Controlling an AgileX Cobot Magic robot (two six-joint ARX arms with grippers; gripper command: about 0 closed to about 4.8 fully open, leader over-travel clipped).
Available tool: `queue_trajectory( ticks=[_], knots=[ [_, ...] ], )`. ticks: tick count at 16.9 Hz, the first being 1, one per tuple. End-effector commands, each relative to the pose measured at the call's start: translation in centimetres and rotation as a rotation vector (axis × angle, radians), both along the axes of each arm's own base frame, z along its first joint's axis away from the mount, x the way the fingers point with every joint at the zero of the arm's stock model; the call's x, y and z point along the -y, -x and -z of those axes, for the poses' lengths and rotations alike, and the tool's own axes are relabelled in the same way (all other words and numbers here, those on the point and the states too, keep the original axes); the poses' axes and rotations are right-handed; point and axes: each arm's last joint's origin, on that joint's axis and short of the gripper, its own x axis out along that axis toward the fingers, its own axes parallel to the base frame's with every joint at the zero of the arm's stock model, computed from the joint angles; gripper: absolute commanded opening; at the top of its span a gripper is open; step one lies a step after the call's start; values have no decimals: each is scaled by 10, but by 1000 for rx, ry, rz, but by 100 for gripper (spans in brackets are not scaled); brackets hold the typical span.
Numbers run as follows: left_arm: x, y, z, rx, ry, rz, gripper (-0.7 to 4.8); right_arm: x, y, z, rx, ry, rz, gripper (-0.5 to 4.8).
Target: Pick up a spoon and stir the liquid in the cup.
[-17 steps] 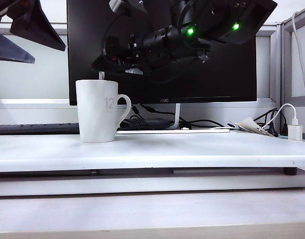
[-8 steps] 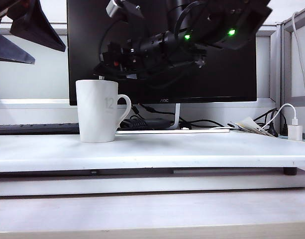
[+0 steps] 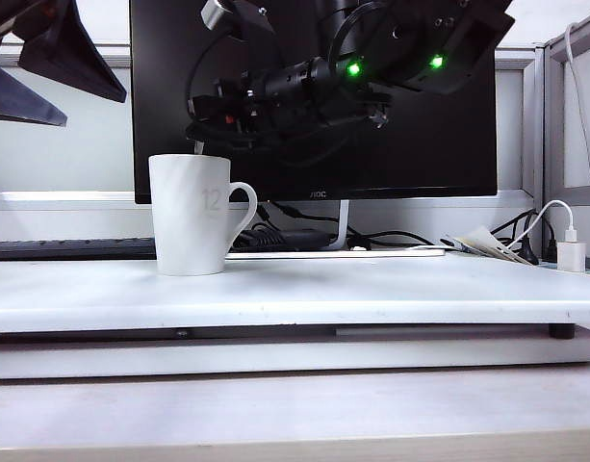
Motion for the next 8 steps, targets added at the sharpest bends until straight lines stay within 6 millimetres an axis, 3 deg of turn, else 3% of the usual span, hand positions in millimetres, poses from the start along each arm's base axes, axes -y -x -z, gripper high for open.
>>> queue_trajectory(
  ticks=[1, 8],
  knots=[
    [0, 0, -2, 16, -2, 3, 412, -2, -1, -8, 9, -8, -1, -5],
    [-1, -3, -13, 135, 26, -51, 412, -14, -18, -77, -44, 32, -3, -5]
  ],
)
